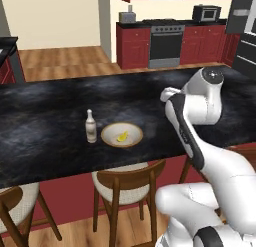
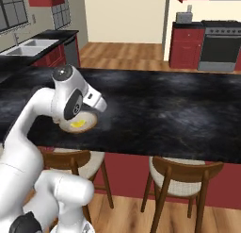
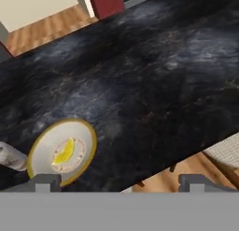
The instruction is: There is a bowl on the dining counter. Grab a lemon wedge from the fridge and place it in the bowl. Then get the liquor bottle and glass cup from the cabinet and place them next to the bowl.
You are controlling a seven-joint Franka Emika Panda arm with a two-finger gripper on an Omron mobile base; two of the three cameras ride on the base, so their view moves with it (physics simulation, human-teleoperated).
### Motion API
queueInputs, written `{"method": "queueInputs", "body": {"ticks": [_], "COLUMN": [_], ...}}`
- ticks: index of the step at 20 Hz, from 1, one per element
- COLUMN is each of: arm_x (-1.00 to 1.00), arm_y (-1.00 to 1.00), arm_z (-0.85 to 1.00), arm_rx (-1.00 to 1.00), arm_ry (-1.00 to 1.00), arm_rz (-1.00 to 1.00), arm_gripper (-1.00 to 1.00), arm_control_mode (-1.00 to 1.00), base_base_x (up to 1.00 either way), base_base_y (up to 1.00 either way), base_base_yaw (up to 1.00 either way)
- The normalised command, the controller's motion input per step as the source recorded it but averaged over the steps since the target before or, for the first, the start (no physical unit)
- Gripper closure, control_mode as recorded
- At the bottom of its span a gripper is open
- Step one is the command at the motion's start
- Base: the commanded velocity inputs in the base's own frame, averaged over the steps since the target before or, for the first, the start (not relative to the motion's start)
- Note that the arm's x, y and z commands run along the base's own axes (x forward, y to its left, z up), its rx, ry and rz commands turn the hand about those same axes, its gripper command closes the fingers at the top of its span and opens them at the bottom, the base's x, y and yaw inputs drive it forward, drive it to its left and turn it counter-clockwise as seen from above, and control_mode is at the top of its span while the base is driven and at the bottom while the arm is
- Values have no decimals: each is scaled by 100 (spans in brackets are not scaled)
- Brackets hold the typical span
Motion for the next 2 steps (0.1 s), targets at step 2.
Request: {"method": "queueInputs", "body": {"ticks": [2], "arm_x": [-81], "arm_y": [53], "arm_z": [15], "arm_rx": [-2], "arm_ry": [18], "arm_rz": [6], "arm_gripper": [-100], "arm_control_mode": [-100], "base_base_x": [0], "base_base_y": [0], "base_base_yaw": [0]}}
